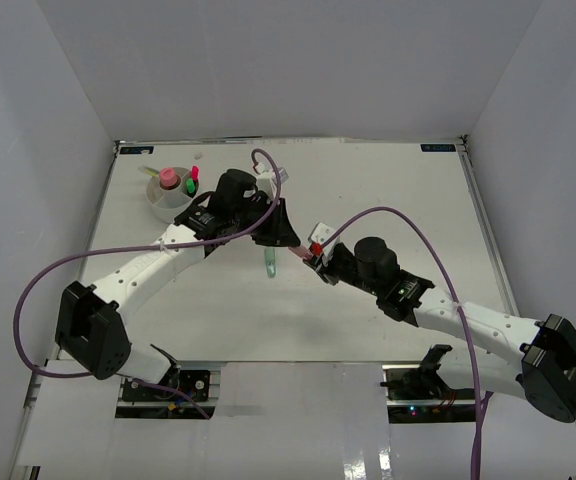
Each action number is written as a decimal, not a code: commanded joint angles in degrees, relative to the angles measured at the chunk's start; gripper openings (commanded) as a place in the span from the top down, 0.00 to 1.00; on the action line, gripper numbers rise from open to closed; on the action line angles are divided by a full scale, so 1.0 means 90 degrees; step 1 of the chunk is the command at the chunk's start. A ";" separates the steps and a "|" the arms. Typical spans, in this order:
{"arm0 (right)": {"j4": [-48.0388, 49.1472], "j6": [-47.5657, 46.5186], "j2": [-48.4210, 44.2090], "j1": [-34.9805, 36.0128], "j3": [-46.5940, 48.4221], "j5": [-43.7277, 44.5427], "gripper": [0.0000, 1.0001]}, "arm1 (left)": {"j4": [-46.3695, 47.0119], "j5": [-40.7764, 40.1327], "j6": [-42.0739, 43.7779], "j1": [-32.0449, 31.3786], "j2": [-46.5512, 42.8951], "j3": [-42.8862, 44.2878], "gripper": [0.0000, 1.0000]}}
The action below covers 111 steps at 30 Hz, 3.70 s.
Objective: Sort the stationery into containers
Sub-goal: Close the pen cap on the pen, then place the pen in the storage box.
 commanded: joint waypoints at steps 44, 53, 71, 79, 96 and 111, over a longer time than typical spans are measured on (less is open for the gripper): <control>0.0746 -0.0258 0.0195 0.0016 0.1759 -0.0315 0.87 | 0.0401 -0.0220 -0.0295 -0.0784 0.0726 -0.0312 0.75; 0.0717 -0.0268 0.0146 0.0017 0.1692 -0.0286 0.84 | 0.0411 -0.0444 -0.0236 -0.0774 0.0570 -0.0313 0.75; 0.0327 -0.0365 -0.0752 0.0016 0.0432 0.0174 0.14 | -0.0097 -0.1392 0.0125 -0.0520 0.0111 0.0078 0.80; 0.0043 -0.0200 -0.1445 0.0007 -0.0242 0.0553 0.09 | -0.0360 -0.1977 0.0125 0.0133 -0.0055 0.0156 0.81; 0.0356 0.0660 -0.1348 0.0007 -0.1053 0.1424 0.10 | -0.1552 -0.3111 0.0310 0.3247 -0.0417 0.0967 0.76; 0.0444 0.0914 -0.1426 0.0007 -0.1170 0.1209 0.10 | -0.1191 -0.2623 0.0097 0.4772 0.0852 0.1514 0.74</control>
